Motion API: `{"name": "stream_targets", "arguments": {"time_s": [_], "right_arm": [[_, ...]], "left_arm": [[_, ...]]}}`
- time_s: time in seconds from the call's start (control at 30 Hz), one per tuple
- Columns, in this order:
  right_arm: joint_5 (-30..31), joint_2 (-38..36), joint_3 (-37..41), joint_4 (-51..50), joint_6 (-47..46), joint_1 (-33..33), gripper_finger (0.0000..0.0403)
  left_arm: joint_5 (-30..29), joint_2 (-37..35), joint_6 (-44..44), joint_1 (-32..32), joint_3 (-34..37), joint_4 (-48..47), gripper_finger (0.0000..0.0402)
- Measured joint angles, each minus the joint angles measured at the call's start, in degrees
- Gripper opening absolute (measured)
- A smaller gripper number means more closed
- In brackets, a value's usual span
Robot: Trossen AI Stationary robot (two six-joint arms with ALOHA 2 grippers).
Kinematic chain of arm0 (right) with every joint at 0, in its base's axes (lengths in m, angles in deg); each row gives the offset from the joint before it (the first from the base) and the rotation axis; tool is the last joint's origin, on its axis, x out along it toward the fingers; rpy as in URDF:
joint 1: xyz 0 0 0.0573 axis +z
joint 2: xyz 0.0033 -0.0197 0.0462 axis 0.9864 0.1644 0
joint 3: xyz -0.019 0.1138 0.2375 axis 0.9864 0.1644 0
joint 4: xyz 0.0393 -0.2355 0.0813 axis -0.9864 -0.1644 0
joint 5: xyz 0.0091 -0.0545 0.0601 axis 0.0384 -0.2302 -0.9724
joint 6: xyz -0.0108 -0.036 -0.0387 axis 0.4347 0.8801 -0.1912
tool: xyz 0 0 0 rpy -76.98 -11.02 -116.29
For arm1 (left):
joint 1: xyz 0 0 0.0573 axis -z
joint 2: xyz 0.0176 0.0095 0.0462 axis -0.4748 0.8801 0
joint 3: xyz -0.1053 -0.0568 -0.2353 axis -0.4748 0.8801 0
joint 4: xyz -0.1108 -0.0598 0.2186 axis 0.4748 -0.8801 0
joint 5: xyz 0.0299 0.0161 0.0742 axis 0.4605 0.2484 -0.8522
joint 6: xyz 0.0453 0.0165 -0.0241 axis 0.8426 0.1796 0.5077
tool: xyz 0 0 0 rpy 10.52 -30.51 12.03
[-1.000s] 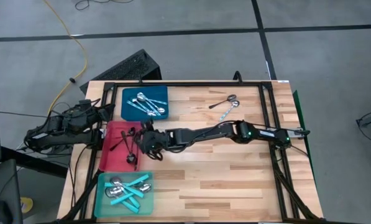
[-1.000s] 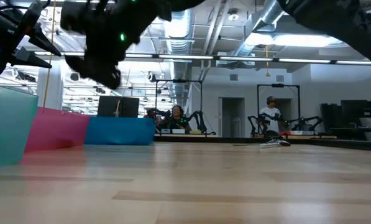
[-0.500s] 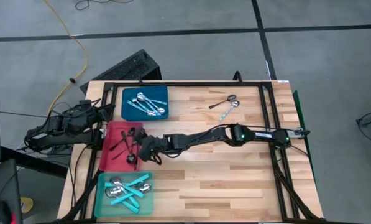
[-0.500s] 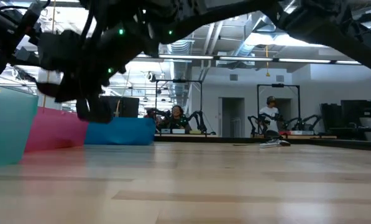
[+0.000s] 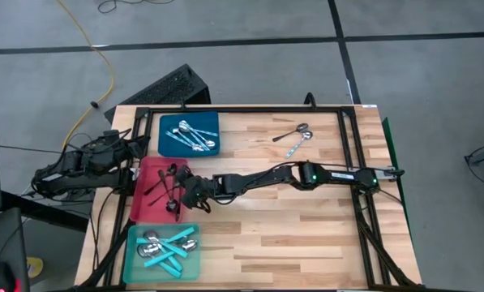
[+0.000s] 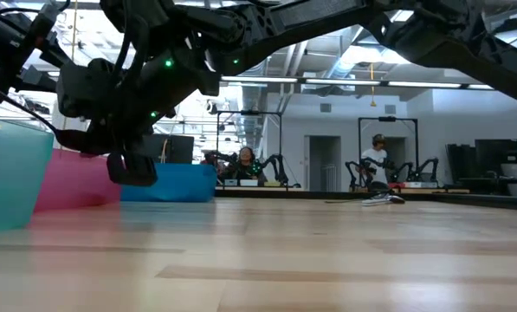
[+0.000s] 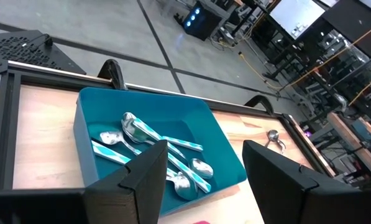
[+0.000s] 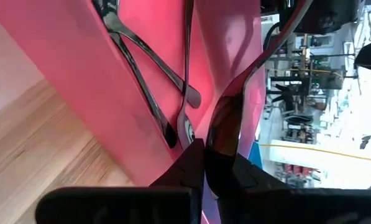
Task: Sort silverware by color (type)
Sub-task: Put the black spoon into the red bin, then put the blue patterned spoon into the blue bin
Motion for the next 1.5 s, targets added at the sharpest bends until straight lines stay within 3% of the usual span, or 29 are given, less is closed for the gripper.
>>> {"name": "stream_targets", "arguments": {"time_s": [0.27, 0.57, 0.8, 1.2, 1.5], "right_arm": [[-1.1, 0.0, 0.0, -0.1, -1.1, -0.3, 0.0048], [-3.5, 0.0, 0.0, -0.1, -9.5, -0.5, 0.0057], [-4.0, 0.0, 0.0, 1.1, -11.2, -0.5, 0.0092], [-3.7, -0.1, -0.1, 2.4, -22.3, -1.1, 0.0177], [-2.7, -1.2, -0.1, 1.4, -33.2, -1.1, 0.0191]], "left_arm": [[-0.1, 0.0, 0.0, 0.0, 0.0, 0.0, 0.0195], [0.0, 0.0, 0.1, 0.0, 0.0, 0.0, 0.0195], [0.0, 0.0, 0.1, 0.0, 0.0, 0.0, 0.0195], [0.0, 0.0, 0.1, 0.0, 0.0, 0.0, 0.0195], [0.1, 0.0, 0.1, 0.0, 0.0, 0.0, 0.0195]]}}
